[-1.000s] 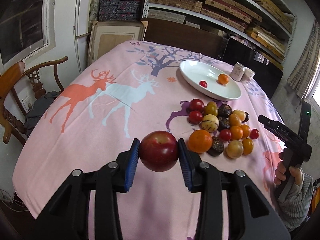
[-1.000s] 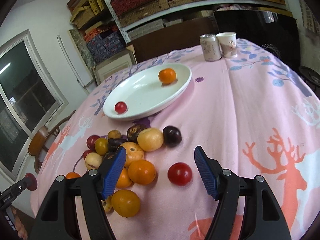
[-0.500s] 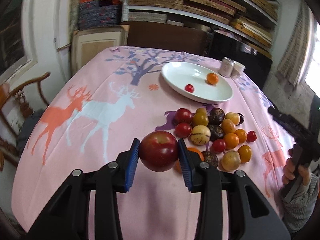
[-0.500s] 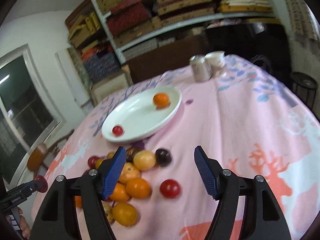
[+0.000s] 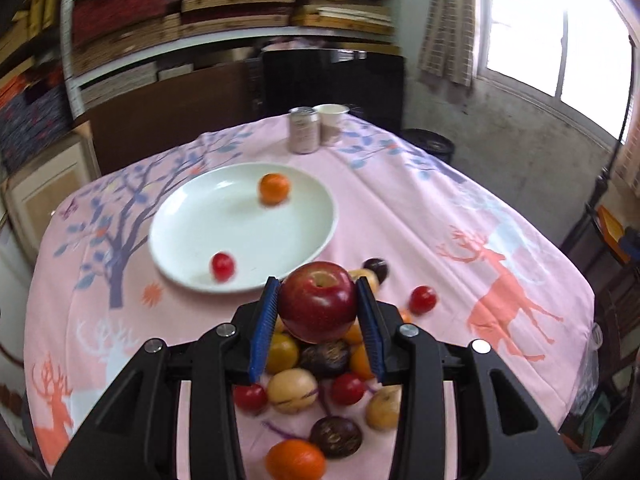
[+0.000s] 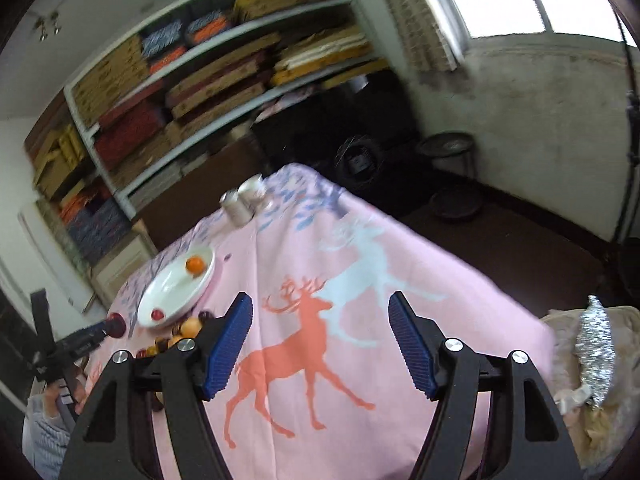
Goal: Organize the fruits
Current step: 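Lift the red apple with the left gripper, then grasp the small red tomato with the right gripper while the left holds the apple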
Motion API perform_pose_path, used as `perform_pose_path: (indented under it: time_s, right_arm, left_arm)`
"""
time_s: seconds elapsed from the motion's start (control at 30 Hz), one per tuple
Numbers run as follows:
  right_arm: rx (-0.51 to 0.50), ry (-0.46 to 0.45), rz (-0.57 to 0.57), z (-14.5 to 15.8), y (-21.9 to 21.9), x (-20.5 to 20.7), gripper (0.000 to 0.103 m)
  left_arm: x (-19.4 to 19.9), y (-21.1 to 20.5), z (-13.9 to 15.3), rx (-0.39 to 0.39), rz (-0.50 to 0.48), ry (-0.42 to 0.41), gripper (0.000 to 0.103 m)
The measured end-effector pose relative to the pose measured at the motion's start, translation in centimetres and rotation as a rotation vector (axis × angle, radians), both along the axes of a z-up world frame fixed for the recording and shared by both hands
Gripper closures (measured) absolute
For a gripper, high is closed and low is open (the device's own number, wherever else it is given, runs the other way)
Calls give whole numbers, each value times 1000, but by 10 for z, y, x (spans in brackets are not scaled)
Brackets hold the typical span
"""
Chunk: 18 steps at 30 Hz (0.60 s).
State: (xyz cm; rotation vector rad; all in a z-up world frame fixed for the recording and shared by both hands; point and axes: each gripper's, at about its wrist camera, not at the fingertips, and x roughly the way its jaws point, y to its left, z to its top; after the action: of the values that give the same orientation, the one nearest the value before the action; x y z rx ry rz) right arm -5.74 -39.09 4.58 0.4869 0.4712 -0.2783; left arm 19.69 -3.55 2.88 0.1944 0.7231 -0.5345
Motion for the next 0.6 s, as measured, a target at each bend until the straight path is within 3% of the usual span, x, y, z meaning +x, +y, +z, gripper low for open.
perform_pose_path:
  time_s: [0.13,0.27,0.47,0.6]
  right_arm:
    - [-56,-13,-15,17,10,-16,24]
    - [-91,16,79,11,37,2,24]
    - [-74,155,333,-52,84,67,24]
    - [-132,264,513,-90,125,118,24]
  left_arm:
    - [-13,-22,-8,-3,-76,0,65]
    - [-26,-20,-13,-43,-90,13,65]
    - [-39,6,-21,-66,-32,25,65]
    - [-43,28,-28,-84,44,43,65]
